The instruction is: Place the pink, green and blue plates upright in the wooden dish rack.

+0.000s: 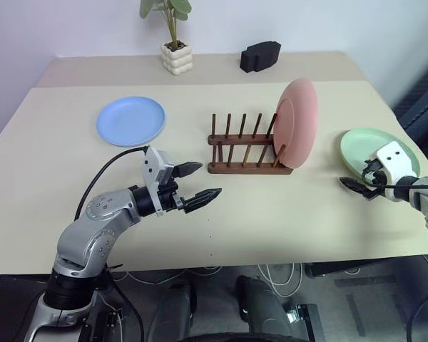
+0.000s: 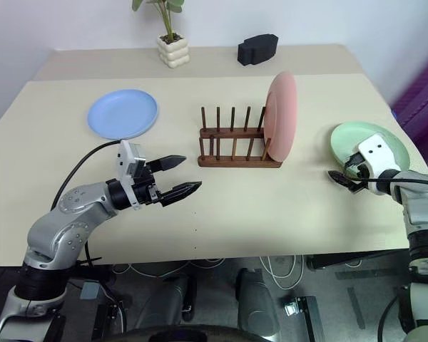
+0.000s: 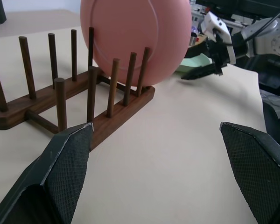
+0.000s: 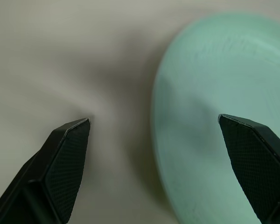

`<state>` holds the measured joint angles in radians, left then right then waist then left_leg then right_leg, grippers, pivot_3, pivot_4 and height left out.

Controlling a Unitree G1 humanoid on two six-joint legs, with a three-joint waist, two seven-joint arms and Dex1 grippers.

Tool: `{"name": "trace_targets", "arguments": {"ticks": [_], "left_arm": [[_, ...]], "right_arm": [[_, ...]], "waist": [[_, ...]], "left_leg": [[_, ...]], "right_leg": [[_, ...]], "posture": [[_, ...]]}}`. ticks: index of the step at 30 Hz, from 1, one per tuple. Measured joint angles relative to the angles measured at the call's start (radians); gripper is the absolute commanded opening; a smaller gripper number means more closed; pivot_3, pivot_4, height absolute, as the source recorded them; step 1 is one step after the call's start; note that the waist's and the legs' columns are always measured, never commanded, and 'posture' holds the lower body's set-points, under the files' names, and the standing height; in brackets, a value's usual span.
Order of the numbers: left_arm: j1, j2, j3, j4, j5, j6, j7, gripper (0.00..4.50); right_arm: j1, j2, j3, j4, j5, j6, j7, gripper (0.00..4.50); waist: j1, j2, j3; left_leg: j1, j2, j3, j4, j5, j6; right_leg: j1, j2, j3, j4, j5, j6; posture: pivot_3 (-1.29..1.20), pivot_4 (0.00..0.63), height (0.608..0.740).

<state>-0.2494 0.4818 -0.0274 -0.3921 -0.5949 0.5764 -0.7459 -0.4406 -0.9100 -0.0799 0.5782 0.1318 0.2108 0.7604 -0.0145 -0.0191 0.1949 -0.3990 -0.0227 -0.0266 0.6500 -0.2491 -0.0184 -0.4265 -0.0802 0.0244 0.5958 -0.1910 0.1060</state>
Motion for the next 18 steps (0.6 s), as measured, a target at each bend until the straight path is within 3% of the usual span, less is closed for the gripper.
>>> {"name": "trace_targets", "arguments": {"ticks": [2,9,14,18], "left_arm": [[0.000,-0.001,0.000,0.000,0.006,-0.002,0.000,4.50],[0.003,-0.006,0.000,0.000,0.021,-0.005,0.003,4.50],[0.003,-0.011,-0.001,0.000,0.028,-0.006,0.005,4.50],[0.004,-0.012,-0.002,0.000,0.034,-0.008,0.002,4.50]], "right_arm": [[-0.023,0.012,0.008,0.021,-0.015,-0.001,-0.007,3.58],[-0.071,0.049,0.026,0.086,-0.064,-0.030,-0.026,0.09],[-0.086,0.058,0.031,0.093,-0.101,-0.062,-0.055,0.03],[-0.108,0.059,0.077,0.115,-0.222,-0.190,-0.211,0.03]], "waist": [[-0.001,0.000,0.000],[0.002,0.000,0.000],[0.000,-0.001,0.000],[-0.001,0.000,0.000]], "left_leg": [[0.000,0.000,0.000,0.000,0.000,0.000],[0.001,0.000,-0.001,0.001,0.000,0.000],[0.002,0.000,-0.001,0.001,0.000,0.000],[0.002,0.000,0.000,0.001,0.000,0.000]], "right_leg": [[0.000,0.000,0.000,0.000,0.000,0.000],[0.002,0.000,0.000,0.000,0.000,0.000],[0.003,0.000,0.000,0.000,0.000,0.000],[0.002,0.000,0.000,0.000,0.000,0.000]], "posture": [[0.00,0.150,0.735],[0.00,0.150,0.735],[0.00,0.150,0.735],[0.00,0.150,0.735]]}}
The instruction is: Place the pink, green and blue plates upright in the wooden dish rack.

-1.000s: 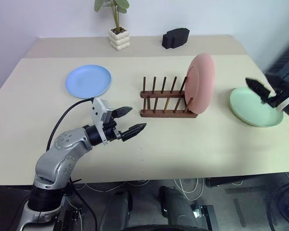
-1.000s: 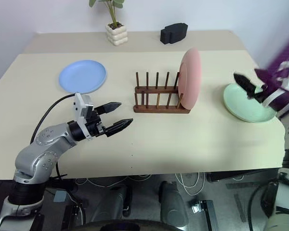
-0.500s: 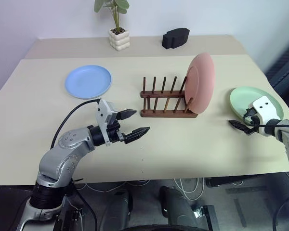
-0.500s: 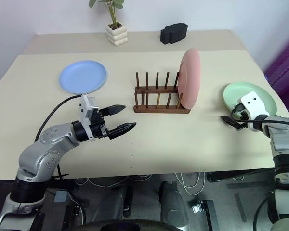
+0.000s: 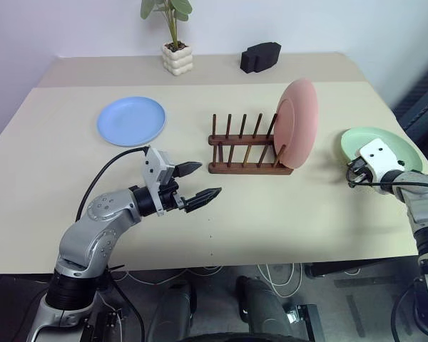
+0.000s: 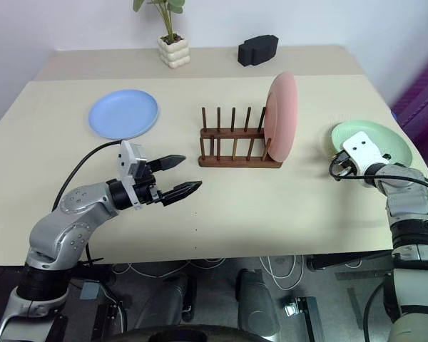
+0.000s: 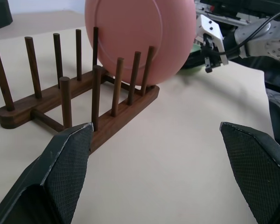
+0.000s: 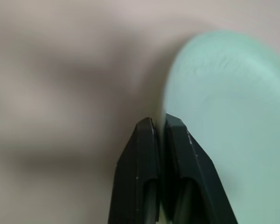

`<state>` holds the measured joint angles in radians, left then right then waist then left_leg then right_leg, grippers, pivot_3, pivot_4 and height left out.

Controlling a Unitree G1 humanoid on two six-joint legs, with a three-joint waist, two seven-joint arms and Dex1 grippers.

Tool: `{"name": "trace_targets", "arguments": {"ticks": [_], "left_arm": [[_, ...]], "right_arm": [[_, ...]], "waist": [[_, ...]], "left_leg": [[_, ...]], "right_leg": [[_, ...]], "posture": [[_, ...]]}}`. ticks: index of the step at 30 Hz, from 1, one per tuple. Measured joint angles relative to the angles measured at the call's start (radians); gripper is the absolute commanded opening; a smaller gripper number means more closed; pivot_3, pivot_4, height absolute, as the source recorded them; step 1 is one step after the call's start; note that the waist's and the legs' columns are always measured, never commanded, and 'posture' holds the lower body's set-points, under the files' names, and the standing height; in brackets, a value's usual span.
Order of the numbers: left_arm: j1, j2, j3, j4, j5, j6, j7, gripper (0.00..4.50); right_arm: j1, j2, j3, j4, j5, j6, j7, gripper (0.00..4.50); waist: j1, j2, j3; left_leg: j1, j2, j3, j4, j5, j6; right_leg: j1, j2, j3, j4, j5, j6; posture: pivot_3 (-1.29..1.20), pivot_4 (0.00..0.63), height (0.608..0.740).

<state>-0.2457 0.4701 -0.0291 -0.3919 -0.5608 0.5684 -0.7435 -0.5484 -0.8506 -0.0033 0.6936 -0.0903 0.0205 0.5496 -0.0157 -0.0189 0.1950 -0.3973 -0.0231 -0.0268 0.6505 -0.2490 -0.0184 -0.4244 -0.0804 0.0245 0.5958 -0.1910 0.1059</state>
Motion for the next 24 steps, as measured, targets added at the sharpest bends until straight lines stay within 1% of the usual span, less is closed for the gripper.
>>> {"name": "trace_targets", "arguments": {"ticks": [4,8,10,14,19,20,24], "left_arm": [[-0.002,-0.007,-0.023,0.000,0.006,-0.007,-0.003,4.50],[-0.003,-0.012,-0.035,0.004,0.008,-0.007,-0.002,4.50],[-0.004,-0.016,-0.036,0.005,0.008,-0.008,-0.002,4.50],[-0.004,-0.017,-0.036,0.006,0.015,-0.010,-0.001,4.50],[-0.003,-0.023,-0.035,0.006,0.016,-0.013,0.002,4.50],[-0.003,-0.024,-0.035,0.006,0.016,-0.013,0.003,4.50],[-0.003,-0.027,-0.035,0.006,0.016,-0.015,0.007,4.50]], "right_arm": [[-0.083,-0.034,0.072,0.001,-0.215,-0.159,-0.265,0.03],[-0.184,-0.047,0.105,-0.084,-0.370,-0.258,-0.442,0.03],[-0.224,-0.046,0.113,-0.137,-0.404,-0.302,-0.484,0.03],[-0.296,0.008,0.114,-0.236,-0.414,-0.348,-0.494,0.03],[-0.360,0.025,0.129,-0.338,-0.423,-0.457,-0.474,0.03],[-0.370,0.038,0.130,-0.360,-0.408,-0.472,-0.456,0.03],[-0.374,0.109,0.142,-0.455,-0.259,-0.494,-0.310,0.03]], "waist": [[-0.003,0.002,0.000],[-0.006,0.002,0.000],[-0.003,0.002,0.000],[-0.001,0.002,0.000],[0.000,0.002,0.000],[-0.001,0.002,0.000],[-0.003,0.002,0.000]], "left_leg": [[0.000,0.000,0.001,-0.002,0.000,0.000],[0.000,0.000,0.001,-0.002,0.000,0.000],[-0.001,0.000,0.000,-0.002,0.000,0.000],[-0.002,0.000,0.000,-0.001,0.000,0.000],[-0.002,0.000,-0.001,-0.001,0.000,0.000],[-0.002,0.000,-0.001,-0.001,0.000,0.000],[-0.002,0.001,-0.001,-0.001,0.000,0.000]], "right_leg": [[-0.002,0.000,0.001,0.001,0.000,0.000],[-0.003,0.000,0.001,0.001,0.000,0.000],[-0.002,0.000,0.001,0.000,0.000,0.000],[-0.002,0.000,0.001,0.000,0.000,0.000],[-0.002,0.000,0.000,0.000,0.000,0.000],[-0.002,0.000,0.000,0.000,0.000,0.000],[-0.002,0.000,0.000,0.001,0.000,0.000]], "posture": [[0.00,0.150,0.735],[0.00,0.150,0.735],[0.00,0.150,0.735],[0.00,0.150,0.735],[0.00,0.150,0.735],[0.00,0.150,0.735],[0.00,0.150,0.735]]}}
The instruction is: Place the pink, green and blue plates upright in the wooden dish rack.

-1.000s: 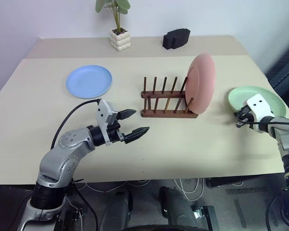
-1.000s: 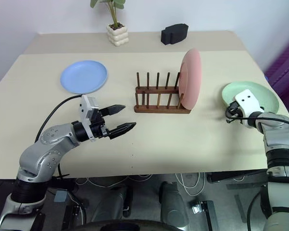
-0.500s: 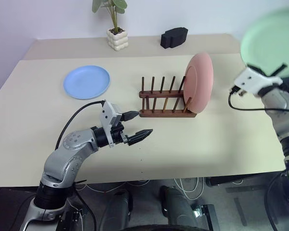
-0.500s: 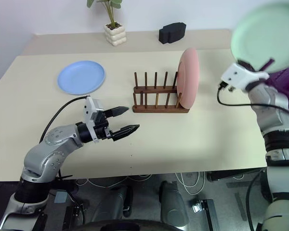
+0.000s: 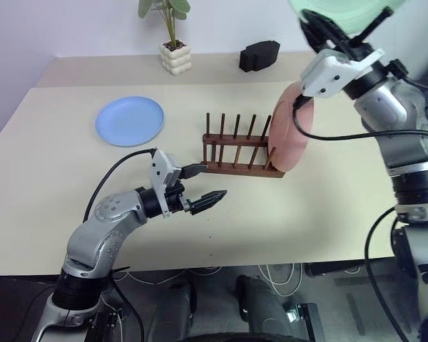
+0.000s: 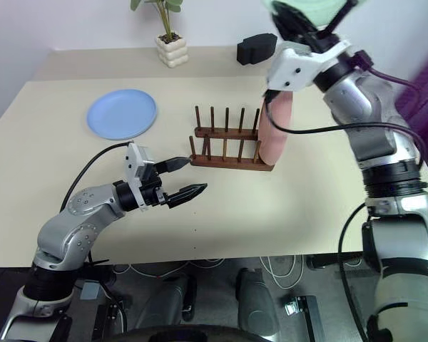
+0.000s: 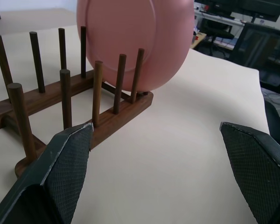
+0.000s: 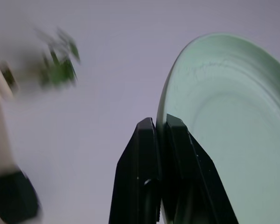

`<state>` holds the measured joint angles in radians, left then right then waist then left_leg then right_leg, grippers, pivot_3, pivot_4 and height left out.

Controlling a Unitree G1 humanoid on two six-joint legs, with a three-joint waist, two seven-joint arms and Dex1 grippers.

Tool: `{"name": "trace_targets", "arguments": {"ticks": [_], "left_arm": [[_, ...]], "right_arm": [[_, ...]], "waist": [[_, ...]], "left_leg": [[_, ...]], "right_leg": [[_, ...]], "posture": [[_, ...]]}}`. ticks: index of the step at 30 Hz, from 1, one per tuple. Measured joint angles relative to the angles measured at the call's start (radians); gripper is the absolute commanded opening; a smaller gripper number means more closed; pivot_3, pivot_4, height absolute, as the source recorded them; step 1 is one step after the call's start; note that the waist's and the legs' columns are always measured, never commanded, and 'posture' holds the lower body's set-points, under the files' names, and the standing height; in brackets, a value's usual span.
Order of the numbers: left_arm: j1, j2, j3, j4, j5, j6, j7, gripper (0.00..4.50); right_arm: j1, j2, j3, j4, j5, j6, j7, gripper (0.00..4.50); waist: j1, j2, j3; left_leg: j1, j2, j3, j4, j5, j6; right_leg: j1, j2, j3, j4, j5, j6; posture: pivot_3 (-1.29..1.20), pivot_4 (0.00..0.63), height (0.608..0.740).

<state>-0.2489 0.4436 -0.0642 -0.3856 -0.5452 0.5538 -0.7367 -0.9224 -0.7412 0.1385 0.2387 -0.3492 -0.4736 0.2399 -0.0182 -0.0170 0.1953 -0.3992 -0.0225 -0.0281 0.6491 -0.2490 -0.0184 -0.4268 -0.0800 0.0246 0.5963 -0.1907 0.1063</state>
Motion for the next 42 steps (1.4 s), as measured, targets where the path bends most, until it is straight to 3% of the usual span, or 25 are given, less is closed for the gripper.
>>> {"name": "trace_targets", "arguments": {"ticks": [6,11,16,21,30,42], "left_arm": [[0.001,-0.002,0.002,0.001,0.000,-0.001,0.001,4.50],[0.001,-0.002,0.004,0.004,0.000,-0.003,0.002,4.50],[0.002,0.011,0.041,0.023,0.000,-0.016,0.007,4.50],[0.004,0.036,0.093,0.040,0.000,-0.024,0.012,4.50],[0.010,0.066,0.152,0.067,-0.001,-0.036,0.009,4.50],[0.013,0.068,0.157,0.067,-0.002,-0.036,0.010,4.50]], "right_arm": [[0.019,0.063,-0.005,-0.099,0.224,0.081,0.188,0.03],[0.126,0.140,-0.034,-0.316,0.624,0.419,0.372,0.03],[0.161,0.180,-0.082,-0.496,0.879,0.682,0.403,0.03],[0.200,0.255,-0.136,-0.598,1.096,0.891,0.324,0.03],[0.255,0.483,-0.263,-0.625,1.424,1.104,-0.051,0.03],[0.300,0.565,-0.308,-0.606,1.573,1.163,-0.267,0.03]], "waist": [[0.004,0.000,0.000],[0.005,0.000,0.000],[0.005,0.000,0.000],[0.005,0.000,0.000],[0.004,0.000,0.000],[0.001,0.000,0.000]], "left_leg": [[0.000,0.000,-0.001,0.000,0.000,0.000],[0.000,0.002,-0.003,0.000,0.000,0.000],[0.000,0.002,-0.003,0.000,0.000,0.000],[0.000,0.002,-0.003,0.000,0.000,0.000],[0.000,0.003,-0.003,0.000,0.000,0.000],[0.000,0.003,-0.002,-0.001,0.000,0.000]], "right_leg": [[0.000,-0.001,0.000,0.000,0.000,0.000],[0.000,-0.001,-0.001,0.001,0.001,0.001],[0.000,0.000,-0.002,0.001,0.000,0.000],[0.000,-0.001,-0.002,0.001,0.000,0.000],[-0.001,-0.001,-0.002,0.001,0.000,0.000],[-0.001,0.000,-0.002,0.001,0.000,0.000]], "posture": [[0.00,0.150,0.735],[0.00,0.150,0.735],[0.00,0.150,0.735],[0.00,0.150,0.735],[0.00,0.150,0.735],[0.00,0.150,0.735]]}}
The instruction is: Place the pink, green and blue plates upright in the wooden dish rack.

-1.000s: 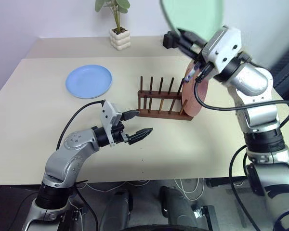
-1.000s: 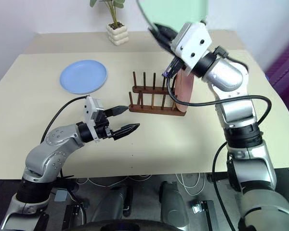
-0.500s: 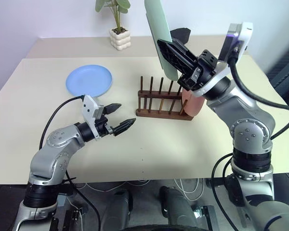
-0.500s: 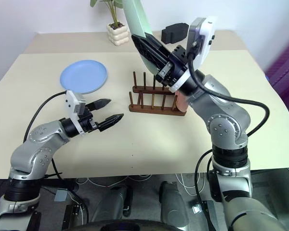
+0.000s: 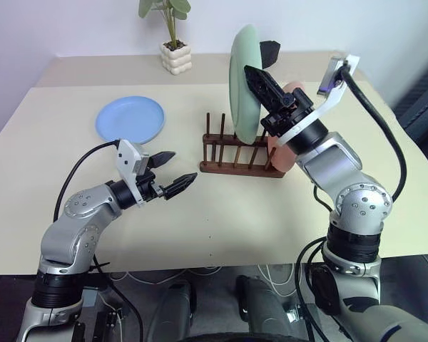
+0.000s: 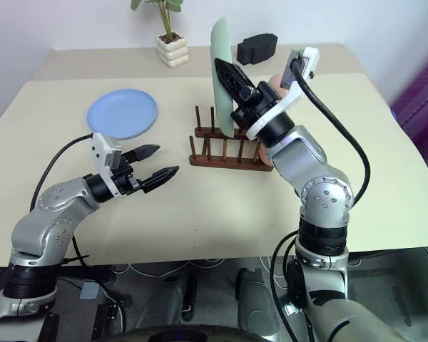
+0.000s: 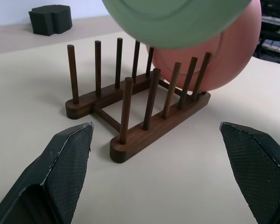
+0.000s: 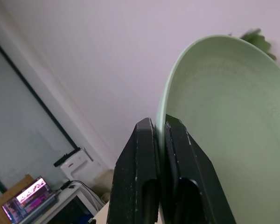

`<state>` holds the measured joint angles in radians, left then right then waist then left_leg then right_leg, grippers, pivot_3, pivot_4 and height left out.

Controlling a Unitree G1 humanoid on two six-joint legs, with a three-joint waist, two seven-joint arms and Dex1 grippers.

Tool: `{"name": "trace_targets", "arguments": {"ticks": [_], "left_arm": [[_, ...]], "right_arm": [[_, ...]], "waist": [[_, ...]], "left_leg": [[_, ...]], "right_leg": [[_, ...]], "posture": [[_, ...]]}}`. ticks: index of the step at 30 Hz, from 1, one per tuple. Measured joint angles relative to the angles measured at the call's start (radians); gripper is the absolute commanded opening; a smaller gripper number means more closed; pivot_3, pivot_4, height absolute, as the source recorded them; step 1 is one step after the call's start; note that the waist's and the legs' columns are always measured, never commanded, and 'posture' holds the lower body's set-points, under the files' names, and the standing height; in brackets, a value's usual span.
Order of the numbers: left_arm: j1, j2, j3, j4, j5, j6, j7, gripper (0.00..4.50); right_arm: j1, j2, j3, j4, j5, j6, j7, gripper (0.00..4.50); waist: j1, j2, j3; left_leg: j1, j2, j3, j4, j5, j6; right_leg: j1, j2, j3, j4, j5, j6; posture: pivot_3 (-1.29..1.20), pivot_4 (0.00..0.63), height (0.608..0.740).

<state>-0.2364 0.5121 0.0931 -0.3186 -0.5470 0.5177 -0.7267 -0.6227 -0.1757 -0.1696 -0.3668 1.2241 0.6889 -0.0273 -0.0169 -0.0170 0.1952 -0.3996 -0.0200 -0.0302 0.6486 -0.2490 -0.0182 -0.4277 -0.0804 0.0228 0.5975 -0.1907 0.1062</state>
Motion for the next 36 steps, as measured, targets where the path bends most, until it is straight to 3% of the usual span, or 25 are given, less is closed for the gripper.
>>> {"name": "trace_targets", "arguments": {"ticks": [12,36], "left_arm": [[-0.001,0.007,0.001,0.000,0.000,0.000,-0.001,4.50],[-0.001,0.008,0.000,0.001,-0.001,0.000,-0.010,4.50]], "right_arm": [[0.025,0.026,-0.006,-0.006,0.038,-0.022,-0.086,0.03],[0.077,0.029,-0.018,-0.048,0.099,-0.079,-0.075,0.03]], "waist": [[0.000,0.000,0.000],[-0.001,0.000,0.000]], "left_leg": [[0.000,0.000,0.000,0.000,0.000,0.000],[-0.003,0.000,0.000,0.000,0.000,0.000]], "right_leg": [[0.000,0.000,0.000,0.000,0.000,0.000],[-0.002,0.000,0.000,-0.001,0.000,0.000]], "posture": [[0.00,0.150,0.735],[0.00,0.150,0.735]]}}
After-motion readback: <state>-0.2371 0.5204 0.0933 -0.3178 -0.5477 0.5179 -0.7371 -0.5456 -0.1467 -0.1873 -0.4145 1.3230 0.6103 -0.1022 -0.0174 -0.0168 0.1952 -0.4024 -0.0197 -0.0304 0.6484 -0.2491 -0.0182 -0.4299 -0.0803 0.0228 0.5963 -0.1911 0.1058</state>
